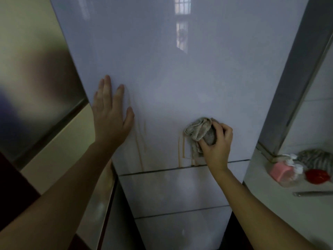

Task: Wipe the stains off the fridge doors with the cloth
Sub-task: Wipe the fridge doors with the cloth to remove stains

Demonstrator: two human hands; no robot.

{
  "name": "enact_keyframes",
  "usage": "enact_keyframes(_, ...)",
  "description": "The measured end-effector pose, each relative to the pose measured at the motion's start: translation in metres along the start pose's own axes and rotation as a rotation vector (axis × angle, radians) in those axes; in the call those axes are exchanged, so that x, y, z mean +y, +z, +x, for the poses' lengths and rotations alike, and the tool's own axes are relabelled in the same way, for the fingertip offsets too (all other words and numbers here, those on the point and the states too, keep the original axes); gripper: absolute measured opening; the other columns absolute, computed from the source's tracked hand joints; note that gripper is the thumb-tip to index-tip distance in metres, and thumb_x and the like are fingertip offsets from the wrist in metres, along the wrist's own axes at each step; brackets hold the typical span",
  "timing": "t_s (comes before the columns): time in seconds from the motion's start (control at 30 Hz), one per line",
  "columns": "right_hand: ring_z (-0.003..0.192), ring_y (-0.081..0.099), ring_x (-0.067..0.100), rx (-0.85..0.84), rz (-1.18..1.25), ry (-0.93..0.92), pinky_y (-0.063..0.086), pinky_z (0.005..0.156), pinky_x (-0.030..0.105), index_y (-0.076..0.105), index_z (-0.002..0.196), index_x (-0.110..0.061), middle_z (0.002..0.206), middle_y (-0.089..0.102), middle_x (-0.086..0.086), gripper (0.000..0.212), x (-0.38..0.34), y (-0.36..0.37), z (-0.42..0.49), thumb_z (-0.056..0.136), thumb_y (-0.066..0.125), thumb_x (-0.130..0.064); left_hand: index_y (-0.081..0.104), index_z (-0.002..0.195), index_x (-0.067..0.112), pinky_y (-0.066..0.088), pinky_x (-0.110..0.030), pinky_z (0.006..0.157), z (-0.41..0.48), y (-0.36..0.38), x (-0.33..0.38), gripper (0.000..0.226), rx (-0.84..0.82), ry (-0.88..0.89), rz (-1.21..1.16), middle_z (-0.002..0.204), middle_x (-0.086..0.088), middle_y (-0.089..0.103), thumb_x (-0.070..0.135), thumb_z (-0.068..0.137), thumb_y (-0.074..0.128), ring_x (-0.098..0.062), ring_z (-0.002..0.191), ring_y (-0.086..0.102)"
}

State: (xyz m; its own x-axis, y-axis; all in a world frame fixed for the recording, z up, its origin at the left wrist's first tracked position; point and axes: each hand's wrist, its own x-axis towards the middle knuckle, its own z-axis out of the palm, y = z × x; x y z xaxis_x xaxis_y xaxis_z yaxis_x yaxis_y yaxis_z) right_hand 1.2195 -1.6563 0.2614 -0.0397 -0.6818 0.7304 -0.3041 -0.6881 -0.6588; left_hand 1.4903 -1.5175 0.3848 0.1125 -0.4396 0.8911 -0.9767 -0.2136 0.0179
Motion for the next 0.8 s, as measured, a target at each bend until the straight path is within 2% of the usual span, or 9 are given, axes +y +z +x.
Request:
enact_keyframes(0.23, 0.123, 0.048, 0.024, 0.000, 0.001, 0.042, 0.042, 0.107, 0.033, 0.056, 0.141, -0.018, 0.131, 0.045, 0.005, 0.064, -0.007, 0.001, -0.001, 0.083, 0.084, -0.021, 0.036, 0.152, 0.008, 0.017, -0.052, 0.125, 0.001, -0.003, -0.002, 0.062, -0.018, 0.008, -0.011, 0.165, -0.022, 0.017, 0.034, 0.096, 0.048, -0.037, 0.154, 0.014)
enact_keyframes(0.4, 0.125, 0.048, 0.022, 0.029, 0.025, 0.117, 0.043, 0.108, 0.033, 0.056, 0.140, -0.018, 0.128, 0.042, -0.005, 0.061, -0.019, 0.004, -0.003, 0.085, 0.082, -0.018, 0.037, 0.151, 0.009, 0.014, -0.051, 0.126, 0.001, -0.004, 0.001, 0.060, -0.018, -0.009, -0.054, 0.166, -0.020, 0.016, 0.030, 0.097, 0.052, -0.036, 0.155, 0.014)
enact_keyframes(0.57, 0.123, 0.053, 0.017, 0.085, 0.087, 0.186, 0.045, 0.108, 0.029, 0.057, 0.140, -0.021, 0.126, 0.044, -0.005, 0.059, -0.024, 0.010, -0.004, 0.086, 0.081, -0.025, 0.037, 0.149, 0.008, 0.013, -0.055, 0.125, 0.001, -0.002, 0.008, 0.060, -0.009, -0.052, -0.118, 0.166, -0.019, 0.015, 0.029, 0.096, 0.054, -0.036, 0.155, 0.012)
enact_keyframes(0.67, 0.120, 0.054, 0.012, 0.149, 0.128, 0.260, 0.045, 0.107, 0.022, 0.056, 0.140, -0.021, 0.126, 0.045, -0.003, 0.059, -0.024, 0.016, -0.007, 0.087, 0.081, -0.025, 0.037, 0.148, 0.007, 0.013, -0.056, 0.125, 0.001, -0.001, 0.013, 0.060, -0.003, -0.073, -0.151, 0.166, -0.020, 0.014, 0.028, 0.095, 0.055, -0.037, 0.155, 0.011)
enact_keyframes(0.8, 0.112, 0.052, 0.002, 0.340, 0.230, 0.451, 0.043, 0.103, 0.016, 0.056, 0.139, -0.014, 0.127, 0.048, 0.007, 0.055, -0.016, 0.034, -0.036, 0.089, 0.078, -0.018, 0.037, 0.149, 0.007, 0.013, -0.056, 0.125, 0.000, 0.000, 0.007, 0.058, 0.000, -0.041, -0.139, 0.166, -0.021, 0.014, 0.028, 0.097, 0.052, -0.038, 0.155, 0.011)
